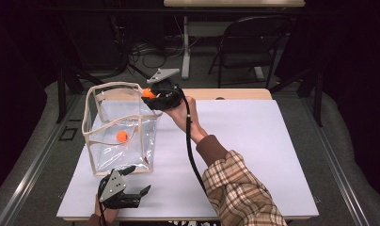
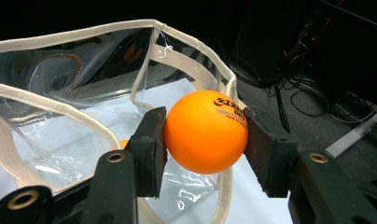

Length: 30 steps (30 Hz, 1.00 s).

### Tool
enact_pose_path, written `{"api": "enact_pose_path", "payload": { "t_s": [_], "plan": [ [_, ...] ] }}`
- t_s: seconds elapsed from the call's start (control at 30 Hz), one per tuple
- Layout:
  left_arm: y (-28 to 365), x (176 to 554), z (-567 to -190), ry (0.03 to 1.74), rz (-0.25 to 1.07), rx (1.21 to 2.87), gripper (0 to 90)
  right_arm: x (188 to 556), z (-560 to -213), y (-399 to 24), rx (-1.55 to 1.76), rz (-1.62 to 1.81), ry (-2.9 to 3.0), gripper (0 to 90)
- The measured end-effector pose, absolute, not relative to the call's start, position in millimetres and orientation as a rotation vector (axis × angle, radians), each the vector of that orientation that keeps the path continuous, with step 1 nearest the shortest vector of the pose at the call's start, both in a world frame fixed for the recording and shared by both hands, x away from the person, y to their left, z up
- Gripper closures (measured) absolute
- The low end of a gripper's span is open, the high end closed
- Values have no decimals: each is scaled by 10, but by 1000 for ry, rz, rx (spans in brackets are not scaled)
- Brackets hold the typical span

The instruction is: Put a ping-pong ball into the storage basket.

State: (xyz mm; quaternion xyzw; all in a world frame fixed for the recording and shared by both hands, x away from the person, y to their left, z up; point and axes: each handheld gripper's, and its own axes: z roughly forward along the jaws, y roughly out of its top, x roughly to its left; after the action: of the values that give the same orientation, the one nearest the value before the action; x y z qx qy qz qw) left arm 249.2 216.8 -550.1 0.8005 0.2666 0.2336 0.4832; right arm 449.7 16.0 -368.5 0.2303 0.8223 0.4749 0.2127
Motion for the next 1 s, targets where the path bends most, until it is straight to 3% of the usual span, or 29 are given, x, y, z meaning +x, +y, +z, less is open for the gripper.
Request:
{"api": "enact_pose_path", "payload": {
  "t_s": [1.0],
  "plan": [
    [2162,2490,-5498,644,568,1954,161,4530,-3736,304,636,1296,2313,512]
  ]
}}
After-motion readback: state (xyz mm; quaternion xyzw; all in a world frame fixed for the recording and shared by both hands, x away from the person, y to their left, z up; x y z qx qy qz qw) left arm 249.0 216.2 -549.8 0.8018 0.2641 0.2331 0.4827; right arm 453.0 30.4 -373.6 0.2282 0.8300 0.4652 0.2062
